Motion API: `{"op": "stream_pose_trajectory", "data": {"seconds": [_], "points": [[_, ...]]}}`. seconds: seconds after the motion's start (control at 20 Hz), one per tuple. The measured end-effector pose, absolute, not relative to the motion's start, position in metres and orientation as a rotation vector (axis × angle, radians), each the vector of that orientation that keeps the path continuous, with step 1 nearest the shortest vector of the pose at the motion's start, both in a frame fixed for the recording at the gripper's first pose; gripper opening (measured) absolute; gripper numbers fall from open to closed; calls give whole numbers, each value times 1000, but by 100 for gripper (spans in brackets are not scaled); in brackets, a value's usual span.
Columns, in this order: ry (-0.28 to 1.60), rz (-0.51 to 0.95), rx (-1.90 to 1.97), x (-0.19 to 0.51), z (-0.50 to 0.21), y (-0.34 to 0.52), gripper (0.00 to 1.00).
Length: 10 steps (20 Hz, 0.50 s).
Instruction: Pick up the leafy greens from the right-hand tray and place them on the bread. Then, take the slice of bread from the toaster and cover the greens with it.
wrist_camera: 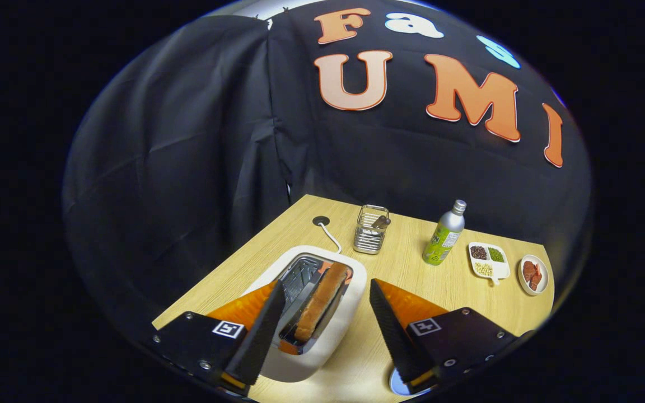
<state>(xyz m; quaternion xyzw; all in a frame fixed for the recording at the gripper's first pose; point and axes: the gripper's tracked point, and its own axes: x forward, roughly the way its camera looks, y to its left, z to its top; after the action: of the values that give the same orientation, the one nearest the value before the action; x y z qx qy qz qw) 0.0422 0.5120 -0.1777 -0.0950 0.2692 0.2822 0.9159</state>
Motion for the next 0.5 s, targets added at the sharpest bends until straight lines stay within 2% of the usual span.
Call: {"op": "stream_pose_trajectory", "data": {"seconds": [0.3,0.35,0.45,0.5], "points": [[563,575,-221,40,-187,523,36],[563,578,-216,38,-187,526,23],[562,576,-228,38,-186,527,12],[555,576,-229,40,-184,526,11]]}}
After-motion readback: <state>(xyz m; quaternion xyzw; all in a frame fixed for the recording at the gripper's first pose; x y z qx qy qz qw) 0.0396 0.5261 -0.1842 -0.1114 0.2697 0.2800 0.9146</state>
